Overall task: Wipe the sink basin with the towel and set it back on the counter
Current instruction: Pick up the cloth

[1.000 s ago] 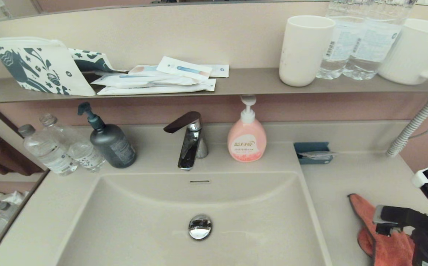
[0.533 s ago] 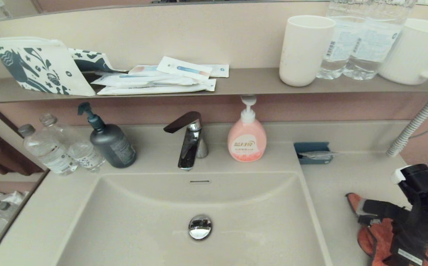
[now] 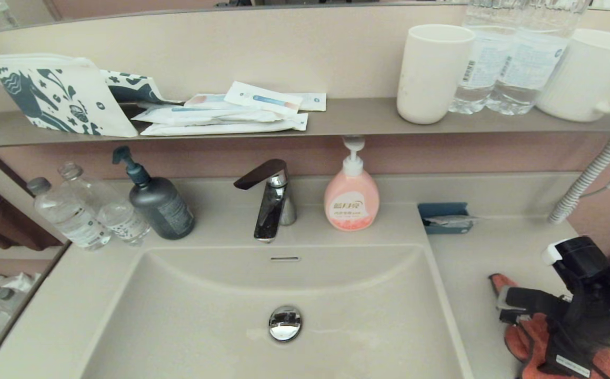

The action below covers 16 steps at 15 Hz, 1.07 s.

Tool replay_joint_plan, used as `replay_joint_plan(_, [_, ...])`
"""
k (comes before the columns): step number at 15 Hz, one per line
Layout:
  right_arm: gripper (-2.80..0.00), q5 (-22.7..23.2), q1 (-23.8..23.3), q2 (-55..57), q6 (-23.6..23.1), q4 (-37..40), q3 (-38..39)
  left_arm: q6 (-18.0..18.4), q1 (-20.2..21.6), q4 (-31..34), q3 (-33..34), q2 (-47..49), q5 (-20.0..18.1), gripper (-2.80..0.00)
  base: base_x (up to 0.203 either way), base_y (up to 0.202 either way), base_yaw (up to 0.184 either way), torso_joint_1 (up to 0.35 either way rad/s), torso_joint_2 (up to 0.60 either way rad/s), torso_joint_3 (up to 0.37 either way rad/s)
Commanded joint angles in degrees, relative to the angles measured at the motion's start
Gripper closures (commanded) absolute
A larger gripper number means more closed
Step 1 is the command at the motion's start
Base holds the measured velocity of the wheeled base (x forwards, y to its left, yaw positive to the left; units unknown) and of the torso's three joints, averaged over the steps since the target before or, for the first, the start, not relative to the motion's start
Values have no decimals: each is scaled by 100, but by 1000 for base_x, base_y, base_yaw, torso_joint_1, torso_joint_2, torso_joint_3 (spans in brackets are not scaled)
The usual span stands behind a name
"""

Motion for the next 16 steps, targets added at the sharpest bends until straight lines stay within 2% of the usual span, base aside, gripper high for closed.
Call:
replay_joint_plan(1, [0, -11, -19, -93, -32, -5, 20, 1, -2, 0, -1, 7, 3, 0, 0, 0, 0, 0, 0, 0])
replay_joint_plan(9, [0, 65, -349, -685, -77, 51, 12, 1, -2, 0, 0, 7, 3, 0, 0, 0, 0, 0, 0, 0])
replay_joint_plan(14, [0, 768, -469, -1354, -32, 444, -409, 1, -2, 0, 0, 7, 3, 0, 0, 0, 0, 0, 0, 0])
replay_joint_plan(16, [0, 1085, -146, -1533, 420, 759, -795, 1, -2, 0, 0, 7, 3, 0, 0, 0, 0, 0, 0, 0])
